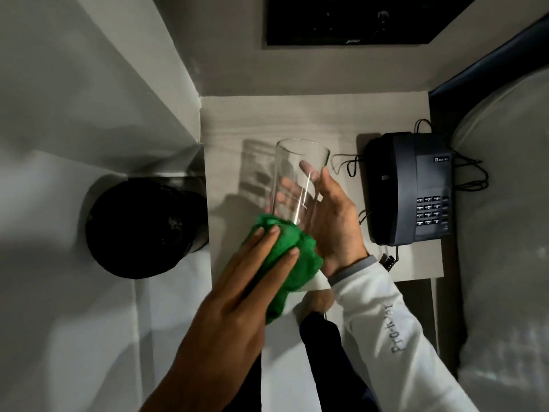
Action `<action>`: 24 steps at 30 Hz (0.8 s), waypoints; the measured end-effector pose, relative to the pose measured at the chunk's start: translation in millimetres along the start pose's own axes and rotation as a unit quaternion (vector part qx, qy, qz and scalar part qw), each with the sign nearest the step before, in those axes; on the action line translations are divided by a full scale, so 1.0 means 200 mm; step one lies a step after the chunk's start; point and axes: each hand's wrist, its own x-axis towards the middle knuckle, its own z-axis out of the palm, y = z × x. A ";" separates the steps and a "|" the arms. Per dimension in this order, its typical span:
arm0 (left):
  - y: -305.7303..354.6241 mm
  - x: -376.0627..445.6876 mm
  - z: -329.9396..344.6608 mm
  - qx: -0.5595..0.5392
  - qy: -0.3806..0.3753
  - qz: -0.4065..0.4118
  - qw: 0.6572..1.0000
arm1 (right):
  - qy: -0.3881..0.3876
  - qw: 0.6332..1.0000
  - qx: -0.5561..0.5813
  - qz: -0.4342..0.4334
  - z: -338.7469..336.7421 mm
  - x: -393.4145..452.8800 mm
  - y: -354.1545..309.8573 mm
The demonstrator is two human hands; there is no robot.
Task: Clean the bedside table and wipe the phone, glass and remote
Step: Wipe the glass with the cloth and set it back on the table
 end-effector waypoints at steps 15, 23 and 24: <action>0.07 0.07 0.01 0.009 -0.015 -0.002 1.000 | -0.035 0.997 0.061 0.029 -0.02 -0.03 0.09; 0.03 0.30 -0.10 0.019 0.117 -0.044 0.992 | -0.063 0.998 0.030 -0.008 0.01 -0.09 0.21; 0.03 0.33 -0.08 0.029 0.110 -0.042 0.993 | -0.052 0.998 0.032 -0.015 0.01 -0.10 0.24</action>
